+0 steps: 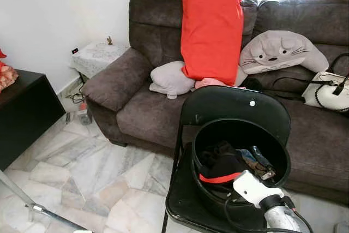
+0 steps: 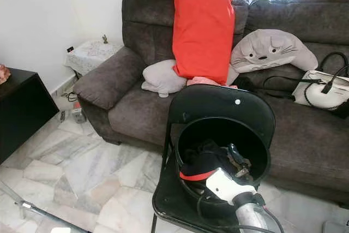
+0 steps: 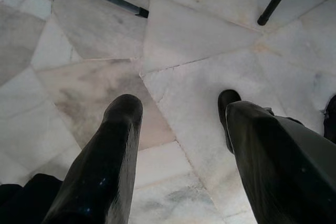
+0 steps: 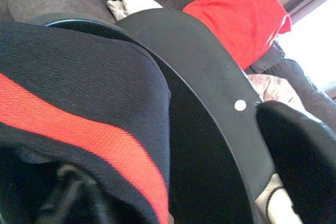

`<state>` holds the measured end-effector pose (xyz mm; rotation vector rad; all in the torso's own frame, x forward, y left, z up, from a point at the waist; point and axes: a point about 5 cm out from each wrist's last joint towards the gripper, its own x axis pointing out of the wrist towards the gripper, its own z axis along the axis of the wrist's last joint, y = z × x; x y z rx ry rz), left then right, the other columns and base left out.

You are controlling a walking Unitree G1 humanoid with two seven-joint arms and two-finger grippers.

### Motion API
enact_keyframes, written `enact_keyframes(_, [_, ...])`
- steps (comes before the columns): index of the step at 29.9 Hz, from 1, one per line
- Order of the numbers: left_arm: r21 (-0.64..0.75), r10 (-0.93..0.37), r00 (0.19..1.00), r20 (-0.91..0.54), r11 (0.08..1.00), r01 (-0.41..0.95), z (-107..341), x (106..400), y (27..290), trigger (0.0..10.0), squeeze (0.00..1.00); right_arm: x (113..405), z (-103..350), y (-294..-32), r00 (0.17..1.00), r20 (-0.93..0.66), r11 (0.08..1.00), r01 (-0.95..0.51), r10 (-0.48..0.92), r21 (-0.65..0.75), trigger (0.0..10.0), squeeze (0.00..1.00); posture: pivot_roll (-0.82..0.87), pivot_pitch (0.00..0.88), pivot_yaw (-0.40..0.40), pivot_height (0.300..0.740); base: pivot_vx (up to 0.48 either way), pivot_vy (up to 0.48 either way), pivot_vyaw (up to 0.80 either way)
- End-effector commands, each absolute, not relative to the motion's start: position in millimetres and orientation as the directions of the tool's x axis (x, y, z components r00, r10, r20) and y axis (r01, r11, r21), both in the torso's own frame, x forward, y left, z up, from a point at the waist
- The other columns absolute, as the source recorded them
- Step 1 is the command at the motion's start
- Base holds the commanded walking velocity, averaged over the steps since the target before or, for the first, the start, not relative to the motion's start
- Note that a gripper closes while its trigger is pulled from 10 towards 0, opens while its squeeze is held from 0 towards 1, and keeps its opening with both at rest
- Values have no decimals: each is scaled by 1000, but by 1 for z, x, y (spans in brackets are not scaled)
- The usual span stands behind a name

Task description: Hang hanger

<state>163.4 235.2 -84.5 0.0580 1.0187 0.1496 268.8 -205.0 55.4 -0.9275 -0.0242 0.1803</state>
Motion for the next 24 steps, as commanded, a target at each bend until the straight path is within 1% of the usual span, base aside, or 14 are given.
enact_keyframes(1, [140,164,510,-845,987,-85,-84,162,239,10000,0,272,58,-207,986,-49,596,-136,160,-792,0,0,-110,0,89,740,0,0,0])
enact_keyframes(5, [138,159,510,-846,987,-79,-84,163,239,10000,0,271,53,-210,989,-71,609,-137,132,-781,0,0,-109,0,90,740,0,0,0])
enact_keyframes(11, [142,156,510,-846,988,-67,-84,163,239,10000,0,267,39,-207,979,-166,648,-204,119,-734,0,0,-107,0,91,740,0,0,0])
enact_keyframes(16, [145,158,510,-845,987,-66,-84,163,239,10000,0,266,37,-208,979,-172,685,-197,106,-701,0,0,-105,0,92,740,0,0,0])
enact_keyframes(24, [148,161,510,-845,987,-67,-84,162,240,10000,0,269,41,-208,982,-160,706,-185,103,-683,0,0,-104,0,91,740,0,0,0])
